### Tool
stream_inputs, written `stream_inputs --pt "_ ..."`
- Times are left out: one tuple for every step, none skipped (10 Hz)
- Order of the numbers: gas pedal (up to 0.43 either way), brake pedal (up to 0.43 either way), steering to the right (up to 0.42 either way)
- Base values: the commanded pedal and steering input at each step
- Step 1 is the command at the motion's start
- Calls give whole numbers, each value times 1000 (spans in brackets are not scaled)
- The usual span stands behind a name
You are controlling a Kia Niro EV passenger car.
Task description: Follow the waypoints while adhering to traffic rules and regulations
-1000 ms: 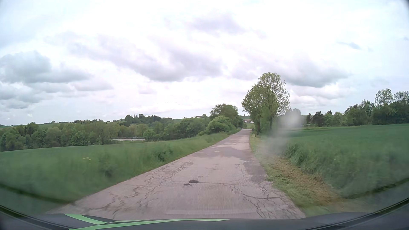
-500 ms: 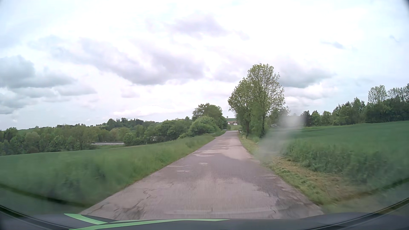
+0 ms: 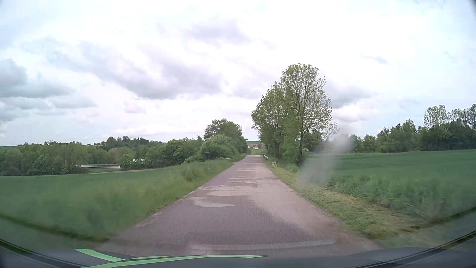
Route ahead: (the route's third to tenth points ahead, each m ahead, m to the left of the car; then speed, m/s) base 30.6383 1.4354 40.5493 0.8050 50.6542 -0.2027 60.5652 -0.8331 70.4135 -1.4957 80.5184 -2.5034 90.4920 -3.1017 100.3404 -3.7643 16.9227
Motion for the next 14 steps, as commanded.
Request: stream_inputs --pt "177 0 26" --pt "177 0 25" --pt "177 0 23" --pt "177 0 22" --pt "177 0 20" --pt "177 0 17" --pt "177 0 13" --pt "177 0 9" --pt "177 0 7" --pt "177 0 6" --pt "177 0 6" --pt "177 0 6" --pt "177 0 6" --pt "177 0 6"
